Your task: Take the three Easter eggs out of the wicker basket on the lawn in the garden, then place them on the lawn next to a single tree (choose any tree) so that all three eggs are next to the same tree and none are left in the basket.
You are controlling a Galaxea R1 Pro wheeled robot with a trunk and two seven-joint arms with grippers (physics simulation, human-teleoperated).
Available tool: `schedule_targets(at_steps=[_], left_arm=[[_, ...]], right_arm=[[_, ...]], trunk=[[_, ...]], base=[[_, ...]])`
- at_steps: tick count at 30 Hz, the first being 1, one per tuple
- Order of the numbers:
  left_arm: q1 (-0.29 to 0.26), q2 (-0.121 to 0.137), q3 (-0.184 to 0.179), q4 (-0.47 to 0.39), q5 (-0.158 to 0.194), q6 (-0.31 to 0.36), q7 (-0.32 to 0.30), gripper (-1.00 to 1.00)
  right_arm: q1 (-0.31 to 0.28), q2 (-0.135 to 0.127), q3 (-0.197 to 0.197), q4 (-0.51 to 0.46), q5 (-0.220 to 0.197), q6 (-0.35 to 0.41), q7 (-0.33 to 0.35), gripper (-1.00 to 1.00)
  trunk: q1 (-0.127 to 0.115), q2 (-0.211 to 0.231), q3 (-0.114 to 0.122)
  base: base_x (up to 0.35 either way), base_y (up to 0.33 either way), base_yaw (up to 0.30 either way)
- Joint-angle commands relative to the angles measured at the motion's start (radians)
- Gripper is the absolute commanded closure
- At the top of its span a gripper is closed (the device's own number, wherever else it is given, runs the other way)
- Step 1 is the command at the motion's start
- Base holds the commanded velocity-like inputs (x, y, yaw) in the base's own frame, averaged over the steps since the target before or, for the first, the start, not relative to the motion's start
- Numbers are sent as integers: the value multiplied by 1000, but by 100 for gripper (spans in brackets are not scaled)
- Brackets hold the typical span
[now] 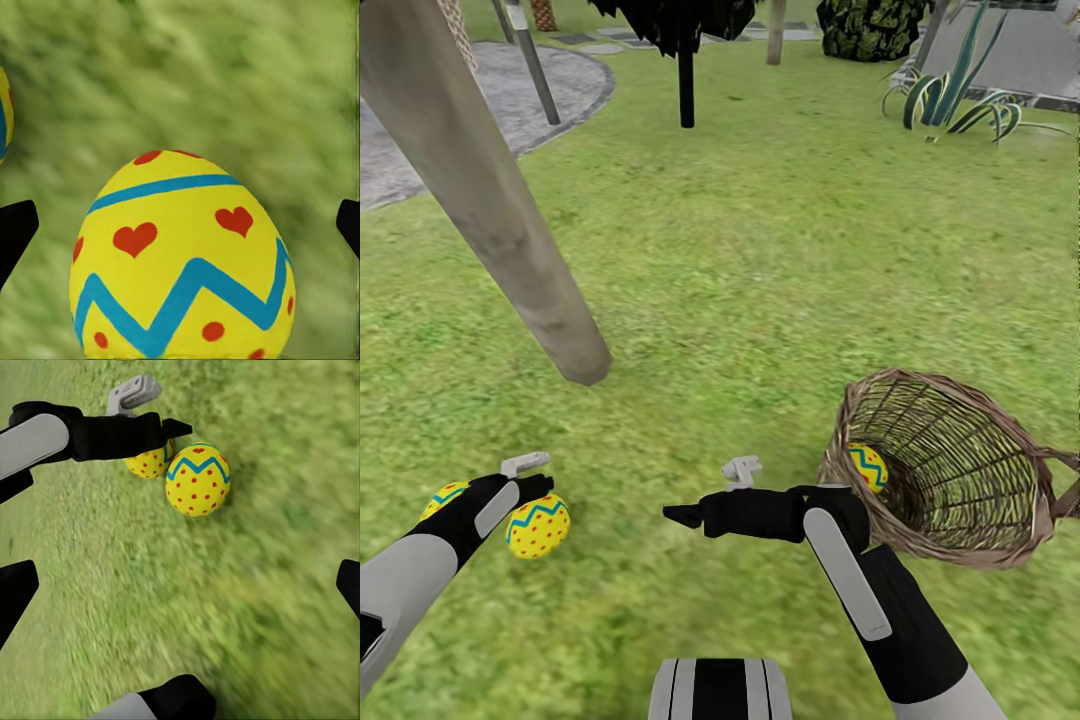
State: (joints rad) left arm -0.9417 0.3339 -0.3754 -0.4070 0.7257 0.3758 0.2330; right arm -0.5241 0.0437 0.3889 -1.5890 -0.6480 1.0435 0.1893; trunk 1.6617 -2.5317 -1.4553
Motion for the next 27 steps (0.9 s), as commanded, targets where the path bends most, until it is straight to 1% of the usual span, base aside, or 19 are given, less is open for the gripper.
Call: schedule_targets(at_steps=[1, 14, 19, 22, 25, 27], left_arm=[[0, 1, -8, -3, 11, 3, 8, -100], [0, 1, -10, -5, 9, 12, -2, -100], [0, 4, -10, -40, 10, 21, -12, -100], [0, 5, -11, -50, 10, 30, -44, -100], [0, 6, -11, -53, 8, 59, -110, -100], [0, 6, -11, -53, 9, 65, -134, -100]], right_arm=[[-1, 0, -1, 0, 11, 4, 10, -100], [-1, 3, 1, 0, 11, 4, 10, -100], [-1, 4, 2, 0, 11, 4, 10, -100], [-1, 4, 2, 0, 11, 4, 10, -100], [-1, 5, 5, 0, 11, 4, 10, -100], [-1, 5, 5, 0, 11, 4, 10, -100]], trunk=[[-1, 0, 3], [-6, 3, 54], [-9, 4, 73], [-10, 5, 85], [-11, 6, 96], [-12, 6, 104]], base=[[0, 0, 0], [0, 0, 0], [0, 0, 0], [0, 0, 0], [0, 0, 0], [0, 0, 0]])
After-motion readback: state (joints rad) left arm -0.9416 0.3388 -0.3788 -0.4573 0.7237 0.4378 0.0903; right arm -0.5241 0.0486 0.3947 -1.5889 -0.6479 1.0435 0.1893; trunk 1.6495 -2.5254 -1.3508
